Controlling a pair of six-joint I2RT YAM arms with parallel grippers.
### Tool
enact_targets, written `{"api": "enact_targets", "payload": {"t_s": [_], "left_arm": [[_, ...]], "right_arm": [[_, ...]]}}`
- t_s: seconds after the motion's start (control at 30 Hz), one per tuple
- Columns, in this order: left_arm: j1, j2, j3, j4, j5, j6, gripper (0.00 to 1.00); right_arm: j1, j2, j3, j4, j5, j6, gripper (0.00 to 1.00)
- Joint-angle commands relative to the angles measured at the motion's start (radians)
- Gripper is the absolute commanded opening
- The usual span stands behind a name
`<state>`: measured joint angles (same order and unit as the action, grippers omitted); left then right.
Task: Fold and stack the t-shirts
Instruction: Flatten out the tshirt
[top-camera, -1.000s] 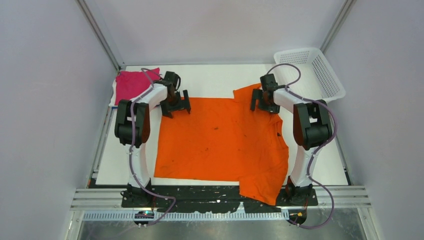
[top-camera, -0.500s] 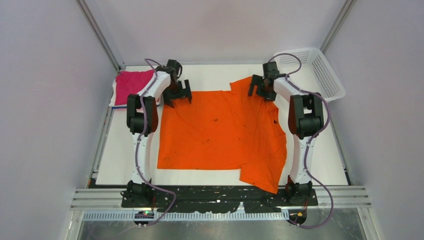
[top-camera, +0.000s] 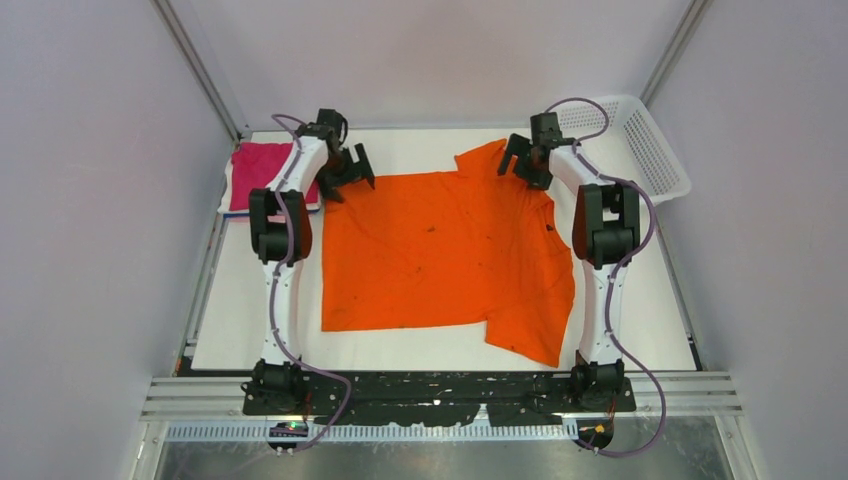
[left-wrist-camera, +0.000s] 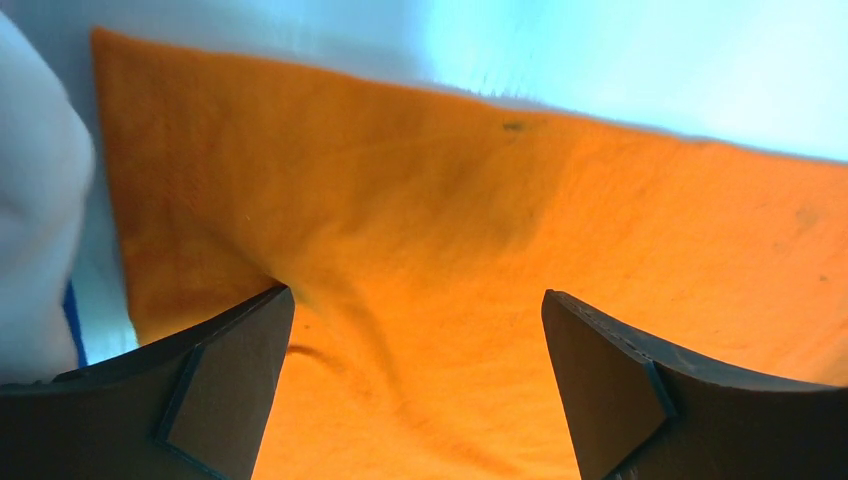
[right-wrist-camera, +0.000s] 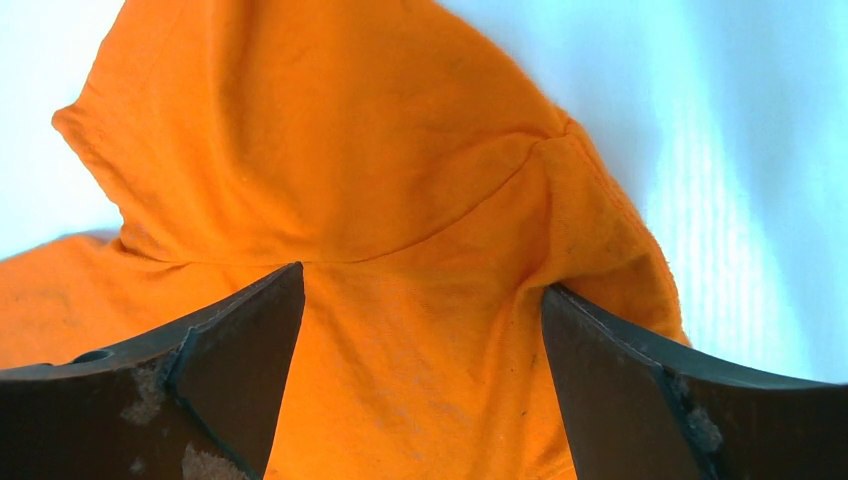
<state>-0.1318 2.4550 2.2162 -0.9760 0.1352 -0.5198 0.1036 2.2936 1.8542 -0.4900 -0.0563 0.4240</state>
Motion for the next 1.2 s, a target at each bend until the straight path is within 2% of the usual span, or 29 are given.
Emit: {"api": "enact_targets", "payload": {"t_s": [0.0, 0.07, 0.27, 0.5, 0.67, 0.8, 1.0, 1.07, 1.17], "left_arm": [[0.009, 0.033, 0.084, 0.045, 0.021, -0.029, 1.00], [0.009, 0.043, 0.103, 0.052, 0.022, -0.030, 1.00], [0.008, 0.053, 0.100, 0.108, 0.095, -0.024, 1.00], [-0.002, 0.013, 0.100, 0.154, 0.125, -0.004, 1.00], [-0.022, -0.115, 0.090, 0.168, 0.105, 0.021, 1.00], [-0.049, -0.266, 0.020, 0.175, 0.072, 0.054, 1.00], [-0.108, -0.551, -0.215, 0.162, -0.016, 0.112, 1.00], [-0.134, -0.679, -0.367, 0.176, -0.074, 0.119, 1.00], [-0.182, -0.927, -0.675, 0.248, -0.171, 0.086, 0.99]], "right_arm": [[-0.027, -0.015, -0.027, 0.025, 0.071, 0.075, 0.95], [-0.036, -0.049, -0.111, 0.058, 0.104, 0.099, 0.95], [-0.044, -0.124, -0.230, 0.110, 0.151, 0.135, 0.95], [-0.043, -0.176, -0.256, 0.133, 0.198, 0.116, 0.95], [-0.023, -0.214, -0.197, 0.199, 0.014, -0.025, 0.95], [-0.006, -0.269, -0.198, 0.243, -0.168, -0.064, 0.95], [0.026, -0.401, -0.299, 0.271, -0.180, -0.065, 0.95], [0.043, -0.467, -0.355, 0.274, -0.171, -0.076, 0.95], [0.065, -0.609, -0.475, 0.261, -0.132, -0.089, 0.96]]}}
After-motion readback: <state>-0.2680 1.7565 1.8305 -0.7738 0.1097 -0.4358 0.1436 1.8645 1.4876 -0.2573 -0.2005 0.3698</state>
